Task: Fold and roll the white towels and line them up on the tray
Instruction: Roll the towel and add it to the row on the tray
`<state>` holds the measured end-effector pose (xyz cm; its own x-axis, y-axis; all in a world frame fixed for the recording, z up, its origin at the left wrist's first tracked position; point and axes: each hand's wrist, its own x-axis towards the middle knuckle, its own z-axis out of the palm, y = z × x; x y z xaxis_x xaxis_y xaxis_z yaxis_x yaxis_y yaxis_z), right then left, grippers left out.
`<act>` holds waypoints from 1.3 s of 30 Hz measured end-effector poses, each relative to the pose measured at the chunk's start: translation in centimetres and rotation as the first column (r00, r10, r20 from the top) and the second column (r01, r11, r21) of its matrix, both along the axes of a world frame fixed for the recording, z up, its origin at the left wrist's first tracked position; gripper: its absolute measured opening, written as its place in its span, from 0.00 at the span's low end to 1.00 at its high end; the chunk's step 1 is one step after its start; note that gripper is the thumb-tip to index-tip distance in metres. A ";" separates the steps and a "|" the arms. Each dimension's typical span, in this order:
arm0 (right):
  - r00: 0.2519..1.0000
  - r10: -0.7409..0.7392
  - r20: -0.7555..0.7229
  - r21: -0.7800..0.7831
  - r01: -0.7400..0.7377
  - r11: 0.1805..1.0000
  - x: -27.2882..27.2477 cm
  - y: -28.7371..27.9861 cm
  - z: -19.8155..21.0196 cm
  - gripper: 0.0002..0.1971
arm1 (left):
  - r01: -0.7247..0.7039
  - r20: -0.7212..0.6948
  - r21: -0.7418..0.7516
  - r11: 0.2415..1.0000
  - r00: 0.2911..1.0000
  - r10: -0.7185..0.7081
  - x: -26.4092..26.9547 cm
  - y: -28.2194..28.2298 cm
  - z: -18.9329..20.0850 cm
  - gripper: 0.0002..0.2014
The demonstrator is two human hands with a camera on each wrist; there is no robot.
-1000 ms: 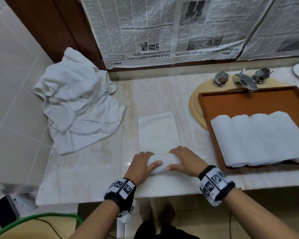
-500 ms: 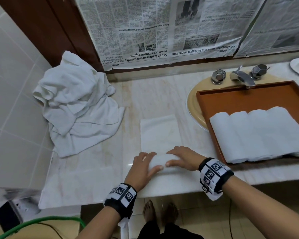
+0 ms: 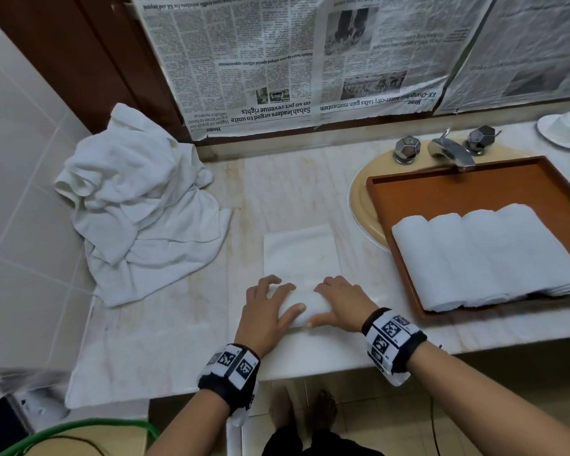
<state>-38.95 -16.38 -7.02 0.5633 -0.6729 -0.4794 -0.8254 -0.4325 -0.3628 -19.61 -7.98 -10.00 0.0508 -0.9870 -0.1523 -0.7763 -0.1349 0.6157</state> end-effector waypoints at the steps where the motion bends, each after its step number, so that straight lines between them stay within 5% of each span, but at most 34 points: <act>1: 1.000 0.002 0.011 0.055 -0.003 0.998 0.0 -0.4 0.1 0.36 | 0.030 0.039 -0.010 0.999 0.999 -0.030 -0.3 0.3 0.2 0.33; 7: 0.997 -0.047 0.053 0.265 0.031 0.964 -0.8 -0.6 0.9 0.32 | 0.075 0.127 0.080 0.994 0.988 -0.085 -1.0 1.4 -0.2 0.29; 12: 0.998 0.027 -0.056 -0.198 -0.038 0.980 -0.8 2.3 0.1 0.50 | 0.109 0.086 0.127 0.986 0.989 -0.121 -0.1 -0.1 -0.8 0.24; 17: 0.996 0.064 -0.055 -0.177 -0.073 0.981 -0.7 2.3 -0.7 0.60 | 0.074 0.173 0.163 0.984 0.980 -0.102 -0.5 -0.6 0.1 0.23; 21: 0.999 -0.011 0.032 0.071 0.009 0.997 -0.7 0.2 -0.4 0.42 | 0.124 0.130 0.075 0.989 0.983 -0.133 -0.8 1.2 0.3 0.43; 25: 0.995 -0.034 0.091 0.312 0.004 0.950 -1.3 -1.2 0.7 0.31 | 0.171 0.053 0.040 0.985 0.984 -0.173 0.1 2.1 -0.9 0.43; 27: 0.996 -0.033 0.088 0.277 0.007 0.961 -1.7 -0.8 1.0 0.33 | 0.158 -0.010 0.072 0.985 0.987 -0.157 0.6 1.7 -1.4 0.40; 32: 0.988 0.105 -0.111 -0.228 -0.128 0.965 -1.3 3.0 0.0 0.41 | 0.201 -0.144 0.109 0.974 0.972 -0.185 1.3 -0.4 -0.7 0.32; 35: 0.990 0.082 -0.118 -0.184 -0.103 0.977 -0.6 2.9 -0.2 0.36 | 0.197 -0.160 0.112 0.974 0.971 -0.178 1.0 -0.6 0.3 0.31; 39: 0.999 0.025 -0.029 0.070 -0.023 0.997 -0.5 0.2 0.4 0.37 | 0.208 0.114 0.020 0.978 0.971 -0.209 0.1 1.2 -0.2 0.43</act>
<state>-39.45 -16.17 -6.60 0.5641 -0.6237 -0.5412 -0.8257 -0.4272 -0.3684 -19.49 -6.74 -10.18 -0.1381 -0.9766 -0.1649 -0.8530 0.0327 0.5209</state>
